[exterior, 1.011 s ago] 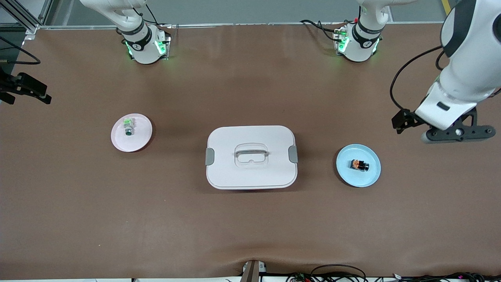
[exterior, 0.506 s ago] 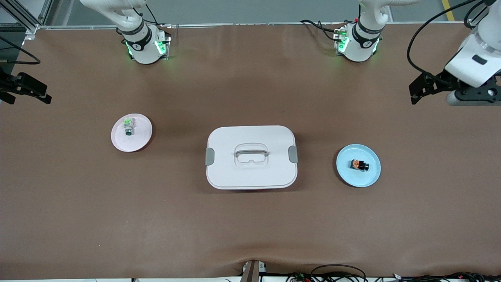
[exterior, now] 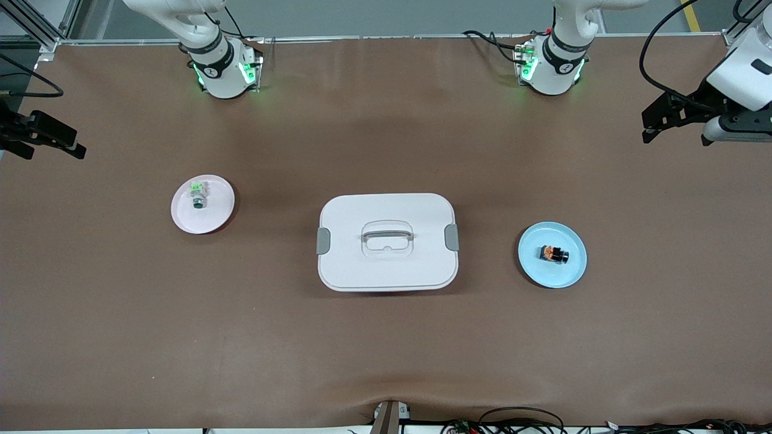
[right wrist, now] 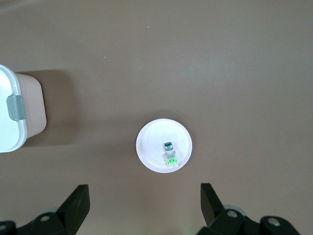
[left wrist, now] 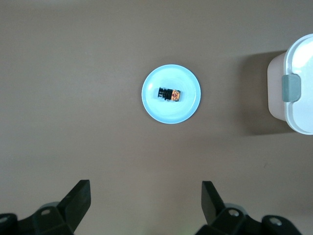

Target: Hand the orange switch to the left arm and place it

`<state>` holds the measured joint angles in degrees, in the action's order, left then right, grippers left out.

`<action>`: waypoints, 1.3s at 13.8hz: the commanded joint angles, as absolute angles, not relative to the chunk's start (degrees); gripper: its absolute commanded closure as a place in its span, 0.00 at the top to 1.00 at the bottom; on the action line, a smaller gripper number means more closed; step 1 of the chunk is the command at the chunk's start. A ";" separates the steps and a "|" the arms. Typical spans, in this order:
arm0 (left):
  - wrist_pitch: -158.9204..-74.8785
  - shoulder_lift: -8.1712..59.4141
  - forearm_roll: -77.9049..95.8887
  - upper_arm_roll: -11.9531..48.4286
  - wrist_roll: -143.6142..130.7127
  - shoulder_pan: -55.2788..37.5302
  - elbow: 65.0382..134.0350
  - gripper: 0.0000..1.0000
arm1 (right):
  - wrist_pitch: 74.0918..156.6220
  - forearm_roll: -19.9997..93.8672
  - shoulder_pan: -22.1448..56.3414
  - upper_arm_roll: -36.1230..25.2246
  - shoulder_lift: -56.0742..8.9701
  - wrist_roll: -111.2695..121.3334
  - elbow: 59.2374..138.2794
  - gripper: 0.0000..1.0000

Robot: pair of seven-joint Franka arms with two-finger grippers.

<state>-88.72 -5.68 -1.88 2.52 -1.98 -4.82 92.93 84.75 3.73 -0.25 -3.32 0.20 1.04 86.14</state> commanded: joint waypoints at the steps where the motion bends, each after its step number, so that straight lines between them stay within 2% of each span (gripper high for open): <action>1: -87.54 -6.77 -0.97 1.67 -1.06 -5.54 93.52 1.00 | 84.55 4.22 -1.32 -2.37 1.41 0.97 87.01 1.00; 5: -87.28 -6.15 -1.05 1.85 -0.79 -5.54 92.02 1.00 | 84.64 0.80 0.00 -2.20 1.41 1.06 87.01 1.00; 18: -87.10 -4.83 0.79 1.76 -12.90 -5.27 90.88 1.00 | 84.64 1.76 -0.18 -2.46 1.41 0.18 87.01 1.00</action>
<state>-88.00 -5.58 -0.49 2.15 -9.38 -4.95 92.29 84.75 1.80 -0.07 -2.64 0.20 0.90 86.14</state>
